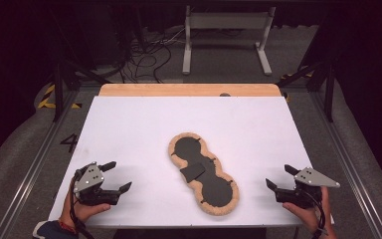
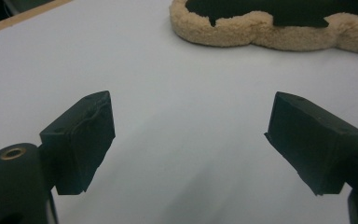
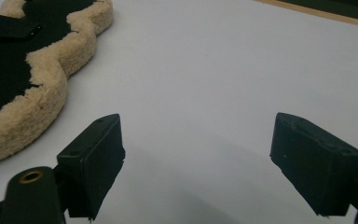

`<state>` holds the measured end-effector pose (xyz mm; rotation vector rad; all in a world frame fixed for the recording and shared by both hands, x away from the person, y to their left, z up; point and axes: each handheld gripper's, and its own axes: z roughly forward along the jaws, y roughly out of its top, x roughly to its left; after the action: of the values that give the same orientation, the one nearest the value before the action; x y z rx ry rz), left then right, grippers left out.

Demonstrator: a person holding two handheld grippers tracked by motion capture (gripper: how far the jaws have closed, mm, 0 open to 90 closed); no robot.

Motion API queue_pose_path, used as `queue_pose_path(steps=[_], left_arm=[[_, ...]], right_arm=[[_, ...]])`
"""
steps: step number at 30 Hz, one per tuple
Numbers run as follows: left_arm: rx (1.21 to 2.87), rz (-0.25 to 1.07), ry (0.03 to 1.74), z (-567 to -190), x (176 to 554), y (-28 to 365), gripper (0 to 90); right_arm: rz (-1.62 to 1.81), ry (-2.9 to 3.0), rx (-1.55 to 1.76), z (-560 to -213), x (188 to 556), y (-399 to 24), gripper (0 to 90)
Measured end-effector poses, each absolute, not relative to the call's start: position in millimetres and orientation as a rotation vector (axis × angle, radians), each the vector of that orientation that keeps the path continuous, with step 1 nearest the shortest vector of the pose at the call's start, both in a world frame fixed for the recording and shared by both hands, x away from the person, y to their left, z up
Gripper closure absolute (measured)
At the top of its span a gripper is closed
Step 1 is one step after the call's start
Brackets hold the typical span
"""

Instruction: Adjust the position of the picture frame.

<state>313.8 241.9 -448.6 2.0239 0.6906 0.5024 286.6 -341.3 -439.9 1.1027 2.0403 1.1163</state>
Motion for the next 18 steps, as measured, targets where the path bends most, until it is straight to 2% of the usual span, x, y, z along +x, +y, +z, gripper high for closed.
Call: queue_pose_path(steps=[11, 14, 15, 16, 17, 18], left_arm=[[2.062, 0.481, 0.664, -452.9, 314.0, 236.2, 26.3], [2.056, 0.483, 0.665, -451.7, 316.4, 235.9, 36.8], [2.055, 0.473, 0.652, -450.9, 318.2, 235.6, 36.8], [2.043, 0.443, 0.620, -448.9, 320.7, 235.7, 43.2], [2.031, 0.428, 0.612, -447.5, 322.8, 235.3, 55.2], [2.020, 0.422, 0.615, -446.0, 325.0, 234.4, 60.7]], right_arm=[[1.063, 2.110, 1.078, -441.6, 286.3, -328.7, 31.4], [1.077, 2.126, 1.079, -442.3, 284.7, -326.2, 35.5], [1.080, 2.135, 1.079, -442.8, 283.9, -324.8, 37.4], [1.086, 2.145, 1.074, -443.3, 282.9, -322.9, 39.7], [1.095, 2.159, 1.072, -443.5, 281.3, -319.8, 42.4], [1.107, 2.166, 1.073, -443.5, 280.2, -317.7, 43.7]])
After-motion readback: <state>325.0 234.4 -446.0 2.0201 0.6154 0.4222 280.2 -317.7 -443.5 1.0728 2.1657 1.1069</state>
